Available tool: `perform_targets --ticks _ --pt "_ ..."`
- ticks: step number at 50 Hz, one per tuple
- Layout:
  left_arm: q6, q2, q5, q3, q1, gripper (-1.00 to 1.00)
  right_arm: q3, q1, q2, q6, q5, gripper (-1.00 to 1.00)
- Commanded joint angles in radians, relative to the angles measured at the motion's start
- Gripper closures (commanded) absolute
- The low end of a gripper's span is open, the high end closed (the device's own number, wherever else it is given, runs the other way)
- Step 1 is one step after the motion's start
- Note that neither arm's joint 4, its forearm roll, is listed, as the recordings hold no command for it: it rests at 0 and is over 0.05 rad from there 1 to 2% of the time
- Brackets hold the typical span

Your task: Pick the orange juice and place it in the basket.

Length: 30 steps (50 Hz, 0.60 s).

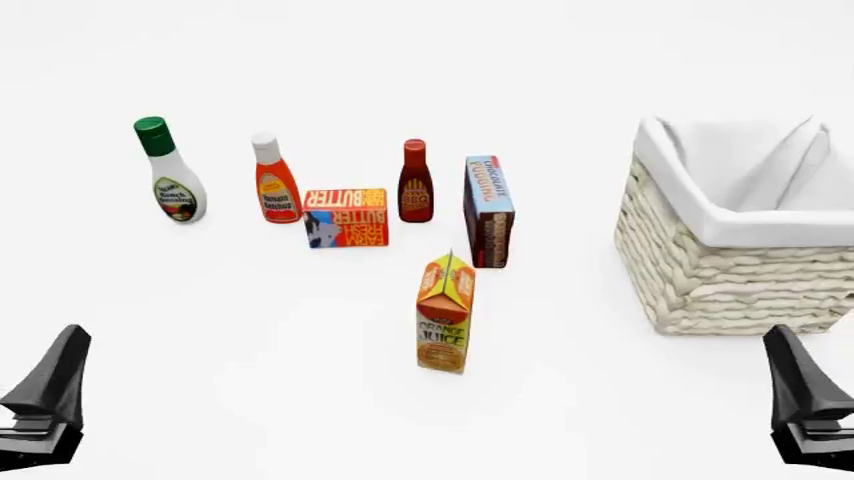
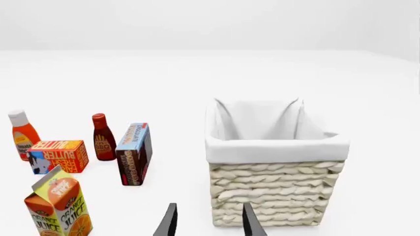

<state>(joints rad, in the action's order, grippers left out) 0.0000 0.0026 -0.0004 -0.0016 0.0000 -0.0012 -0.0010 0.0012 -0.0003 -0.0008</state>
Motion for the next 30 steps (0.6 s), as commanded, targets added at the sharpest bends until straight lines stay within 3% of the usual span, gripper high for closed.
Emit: perform_targets --ticks 1,30 --pt "0.000 0.004 -0.001 -0.003 0.000 -1.00 -0.003 -0.003 0.001 0.001 -0.004 -1.00" --pt "0.000 0.007 0.000 -0.006 0.000 -1.00 -0.031 -0.008 -0.001 0.017 -0.006 -1.00"
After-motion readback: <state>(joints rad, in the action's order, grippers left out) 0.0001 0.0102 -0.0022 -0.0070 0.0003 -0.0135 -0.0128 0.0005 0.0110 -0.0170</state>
